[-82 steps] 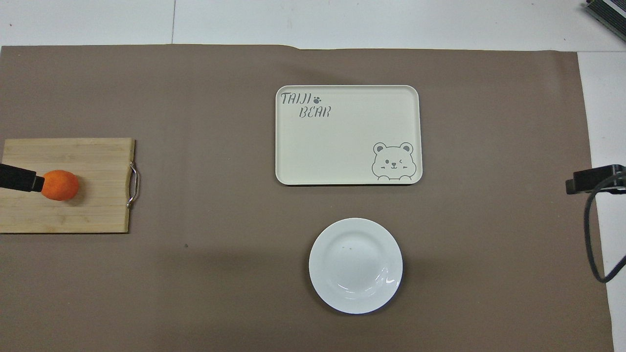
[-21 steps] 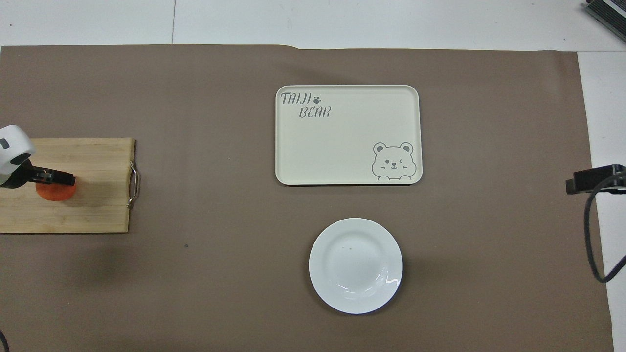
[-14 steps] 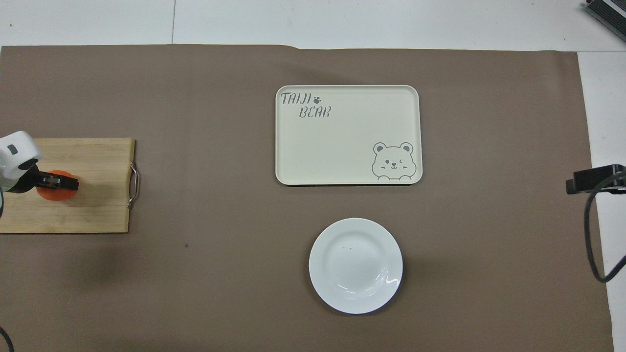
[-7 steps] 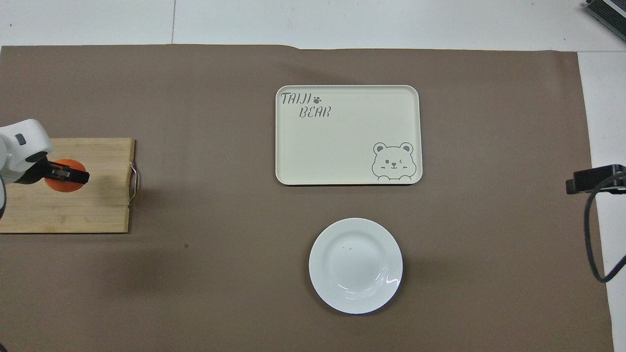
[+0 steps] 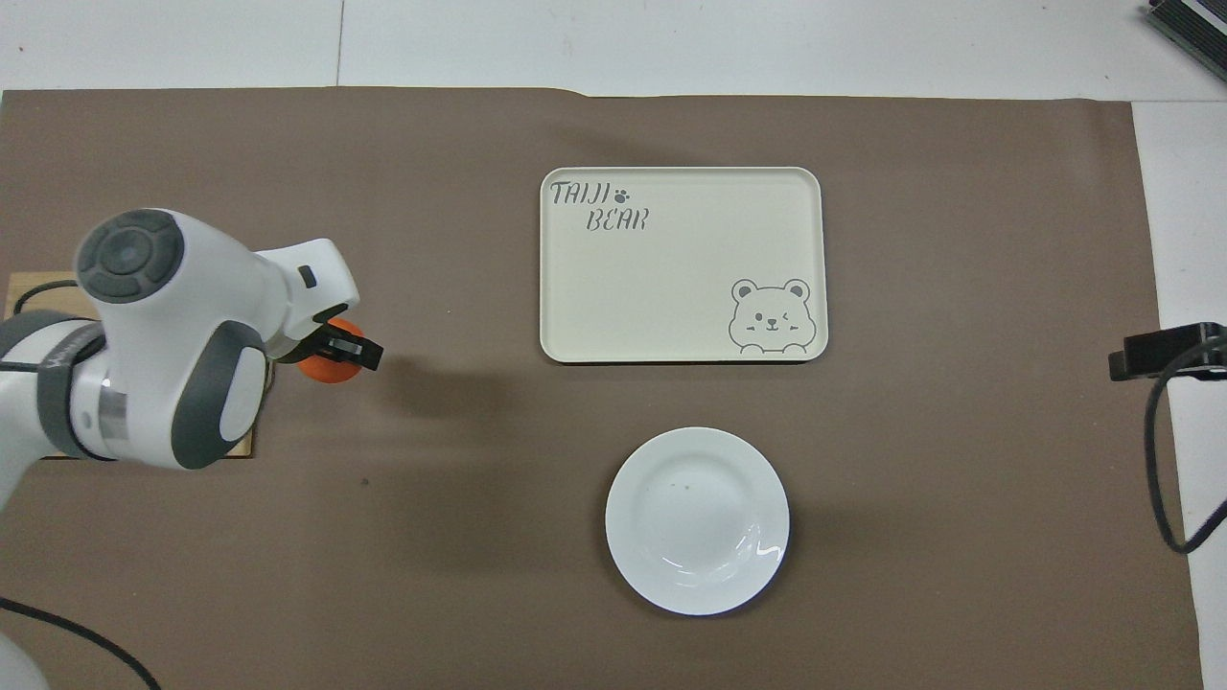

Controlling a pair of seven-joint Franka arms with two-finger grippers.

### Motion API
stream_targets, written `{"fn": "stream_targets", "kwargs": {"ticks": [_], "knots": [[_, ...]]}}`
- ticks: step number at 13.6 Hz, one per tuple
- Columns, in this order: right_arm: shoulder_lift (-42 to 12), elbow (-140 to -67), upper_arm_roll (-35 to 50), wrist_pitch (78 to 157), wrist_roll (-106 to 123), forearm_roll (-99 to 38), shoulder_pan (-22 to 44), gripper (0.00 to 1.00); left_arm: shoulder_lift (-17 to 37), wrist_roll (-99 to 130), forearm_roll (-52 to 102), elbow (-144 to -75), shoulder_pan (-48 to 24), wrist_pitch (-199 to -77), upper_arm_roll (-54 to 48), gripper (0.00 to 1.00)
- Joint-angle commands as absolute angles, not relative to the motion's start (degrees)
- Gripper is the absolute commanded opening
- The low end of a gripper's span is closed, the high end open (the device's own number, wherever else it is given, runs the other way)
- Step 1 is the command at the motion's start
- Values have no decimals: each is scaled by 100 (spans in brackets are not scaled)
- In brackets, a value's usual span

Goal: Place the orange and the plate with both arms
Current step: 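Carry the orange with the left gripper over the white plate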

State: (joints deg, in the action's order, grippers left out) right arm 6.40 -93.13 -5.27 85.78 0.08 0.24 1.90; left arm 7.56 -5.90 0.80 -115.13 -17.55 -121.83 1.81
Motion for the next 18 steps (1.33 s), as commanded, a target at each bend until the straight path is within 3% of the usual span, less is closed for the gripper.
{"fn": "stream_targets", "kwargs": {"ticks": [1, 7, 14, 16, 18], "knots": [[712, -9422, -501, 8657, -79, -9, 132, 100, 580, 523, 79, -11566, -2625, -12119, 281, 0], [712, -9422, -501, 8657, -79, -9, 132, 100, 641, 2608, 237, -11575, -4497, -12629, 272, 0], [721, -9431, -501, 8640, -88, -9, 132, 100, 1300, 3338, 738, -11487, -5702, -13876, 272, 0], [738, -9448, -501, 8648, -88, -9, 132, 100, 1703, 3515, 738, -11409, -6027, -14114, 264, 0], [738, -9457, -510, 8657, -88, -9, 132, 100, 1723, 3524, 738, -11417, -6056, -14072, 264, 0]]}}
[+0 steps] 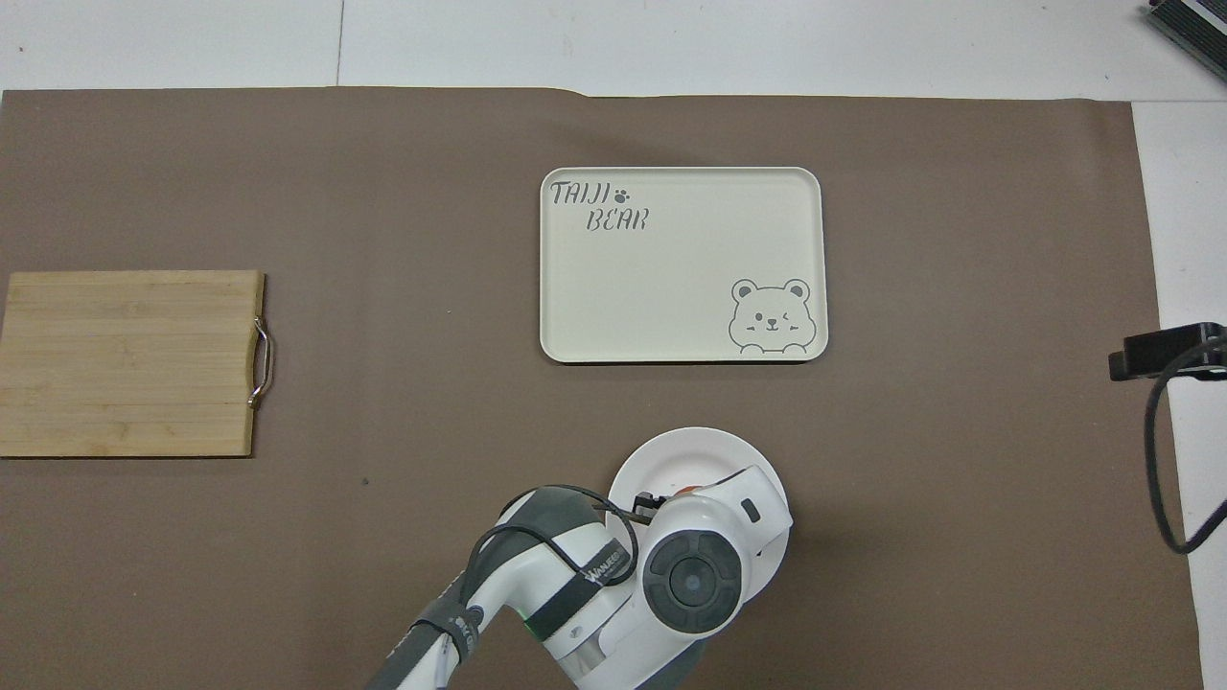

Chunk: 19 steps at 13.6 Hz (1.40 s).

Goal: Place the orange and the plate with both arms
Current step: 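Carry the orange with the left gripper over the white plate, then release the orange onto the plate and lift the left gripper away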

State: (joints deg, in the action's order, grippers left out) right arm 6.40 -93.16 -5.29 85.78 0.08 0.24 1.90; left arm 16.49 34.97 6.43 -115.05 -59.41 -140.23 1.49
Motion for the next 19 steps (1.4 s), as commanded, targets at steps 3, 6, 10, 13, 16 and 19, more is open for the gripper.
{"fn": "stream_targets", "kwargs": {"ticks": [3, 6, 10, 13, 16, 19], "knots": [[738, -9457, -501, 8657, -88, -9, 132, 100, 1723, 3533, 738, -11435, -6047, -14010, 255, 100], [738, -9466, -510, 8657, -79, -9, 132, 100, 1714, 3533, 747, -11435, -6047, -13905, 255, 100], [738, -9466, -510, 8657, -79, -9, 132, 100, 1206, 3551, 747, -11399, -5863, -13406, 290, 100], [738, -9457, -510, 8657, -79, -9, 132, 100, 704, 3498, 738, -11399, -5407, -12772, 307, 100], [747, -9466, -510, 8649, -79, -9, 132, 100, 502, 3280, 651, -11434, -4767, -12411, 360, 100], [747, -9466, -510, 8649, -79, -9, 132, 100, 273, 2122, 624, -11478, -3879, -12051, 352, 100]]}}
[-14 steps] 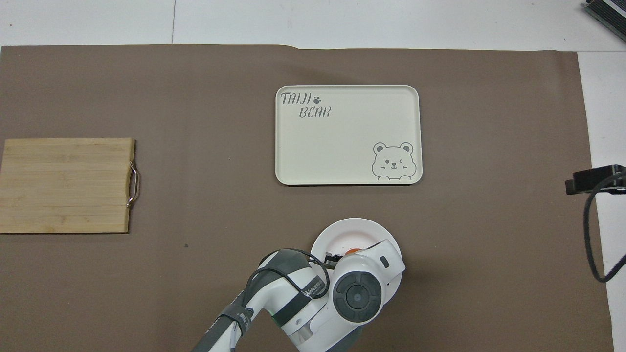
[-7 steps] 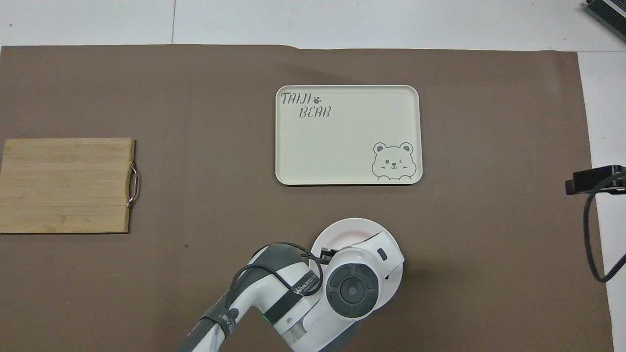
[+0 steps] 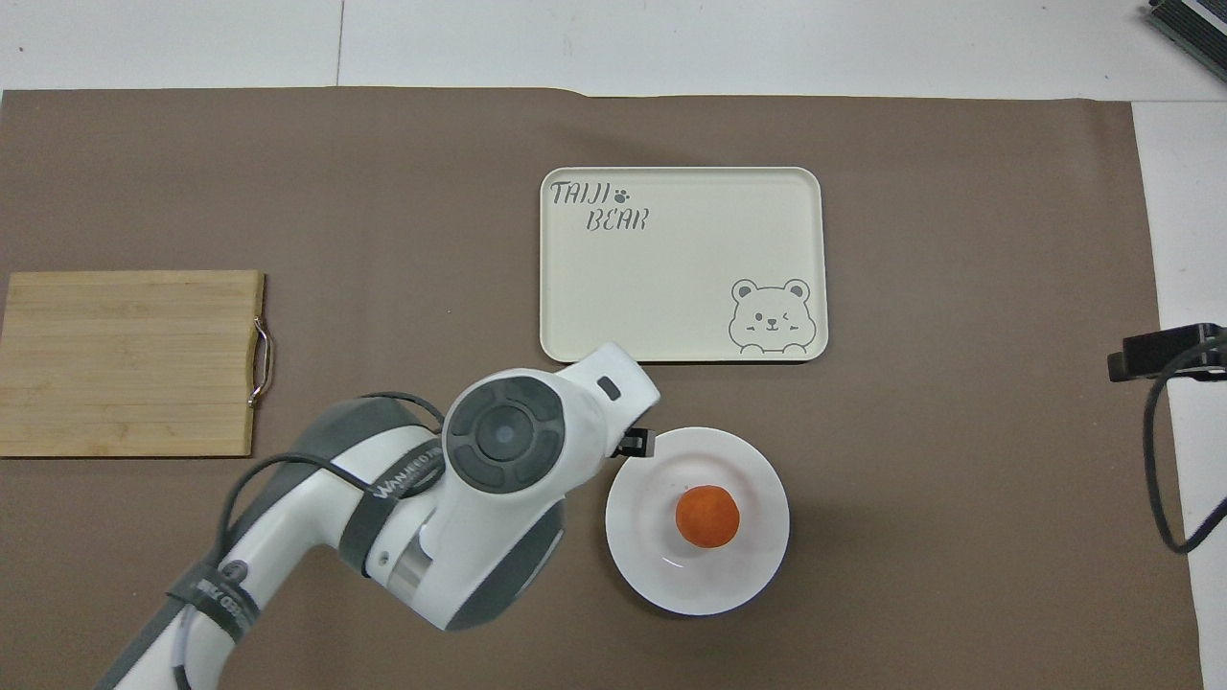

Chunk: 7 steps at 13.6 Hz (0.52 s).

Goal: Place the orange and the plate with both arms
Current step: 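Release the orange onto the plate and lift the left gripper away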

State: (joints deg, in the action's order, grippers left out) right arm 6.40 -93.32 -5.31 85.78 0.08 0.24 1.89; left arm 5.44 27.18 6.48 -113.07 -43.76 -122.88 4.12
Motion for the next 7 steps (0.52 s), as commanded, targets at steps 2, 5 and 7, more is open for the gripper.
{"fn": "stream_targets", "kwargs": {"ticks": [2, 5, 7], "knots": [[747, -9466, -510, 8648, -105, -9, 132, 100, 141, 1410, 615, -11531, -3229, -11945, 352, 100], [738, -9475, -510, 8640, -123, -88, 123, 100, -8, 66, 615, -11566, -2244, -11743, 352, 100], [738, -9475, -501, 8648, -132, -114, 141, 100, -123, -402, 615, -11532, -1769, -11690, 352, 100]]}}
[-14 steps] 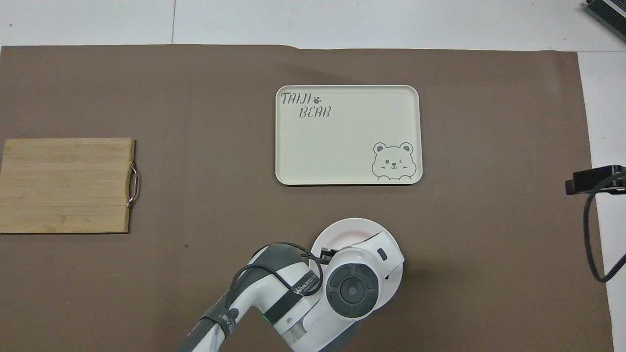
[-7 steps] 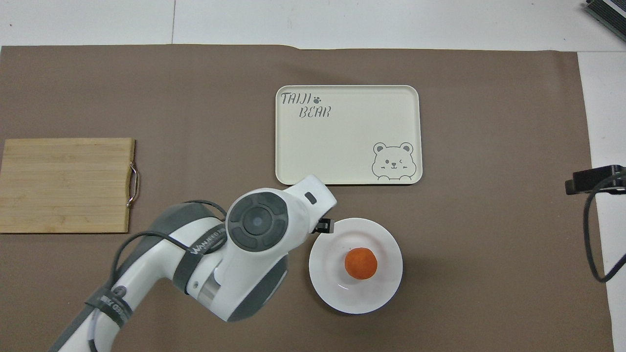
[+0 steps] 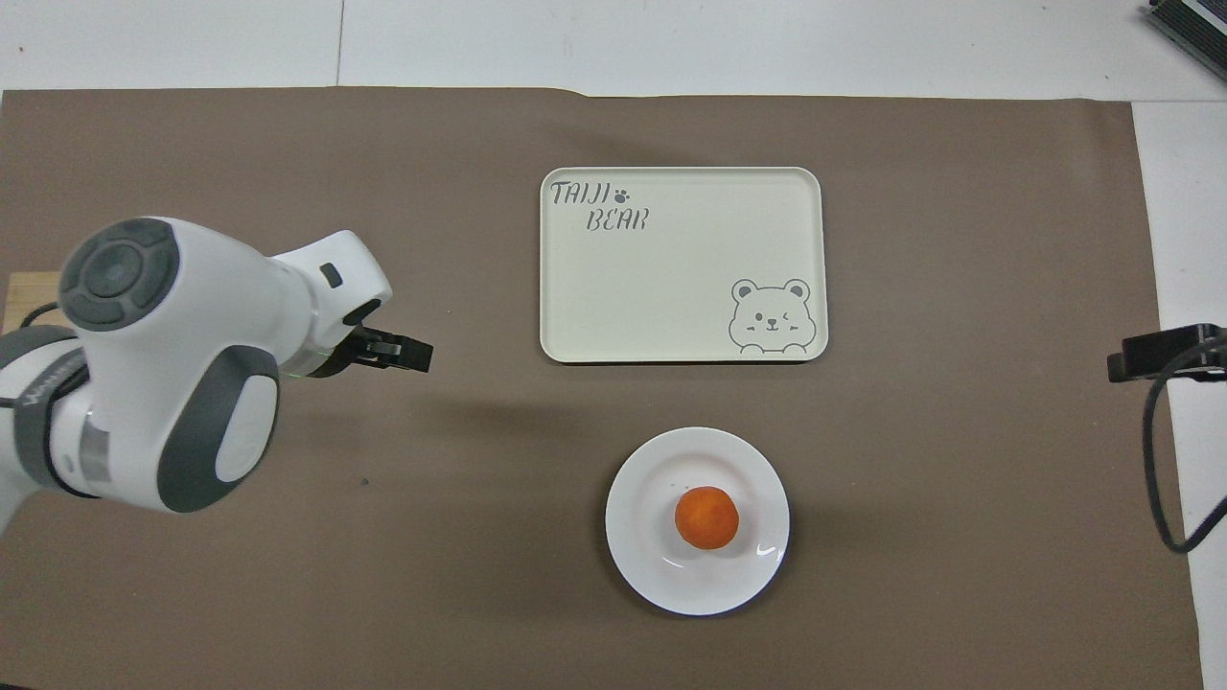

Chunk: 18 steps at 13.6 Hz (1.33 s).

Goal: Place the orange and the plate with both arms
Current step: 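Return the left gripper to rest while the right gripper reaches the plate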

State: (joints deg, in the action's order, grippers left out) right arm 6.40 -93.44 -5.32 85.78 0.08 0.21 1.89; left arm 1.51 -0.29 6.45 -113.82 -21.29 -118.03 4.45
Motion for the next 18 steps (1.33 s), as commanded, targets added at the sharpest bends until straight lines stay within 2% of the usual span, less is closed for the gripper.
{"fn": "stream_targets", "kwargs": {"ticks": [1, 4, 8, 11, 12, 14, 16, 18], "knots": [[730, -9475, -501, 8648, -114, -149, 167, 100, -193, -561, 615, -11496, -1549, -11594, 360, 100], [712, -10061, -501, 9059, -149, -1086, 202, 100, -246, -940, 520, -11120, -1118, -11305, 360, 100], [563, -10967, -475, 10035, -132, -2396, 228, 100, -167, -1301, 193, -9873, -827, -9961, 361, 100], [142, -11328, -448, 10510, 8, -3486, 246, 100, -141, -1301, 18, -9082, -800, -9205, 360, 100], [10, -11416, -457, 10764, 35, -3663, 507, 100, -132, -1301, 18, -8879, -791, -9019, 360, 100], [-61, -11740, -448, 11300, 35, -4084, 737, 100, -149, -1301, -17, -8833, -791, -8921, 360, 100], [-167, -12040, -448, 11644, 341, -4543, 922, 100, 77, -1301, 35, -8388, -765, -8642, 387, 100], [-263, -12172, -457, 11707, 779, -4605, 967, 100, 220, -1301, 53, -8148, -765, -8446, 404, 100]]}}
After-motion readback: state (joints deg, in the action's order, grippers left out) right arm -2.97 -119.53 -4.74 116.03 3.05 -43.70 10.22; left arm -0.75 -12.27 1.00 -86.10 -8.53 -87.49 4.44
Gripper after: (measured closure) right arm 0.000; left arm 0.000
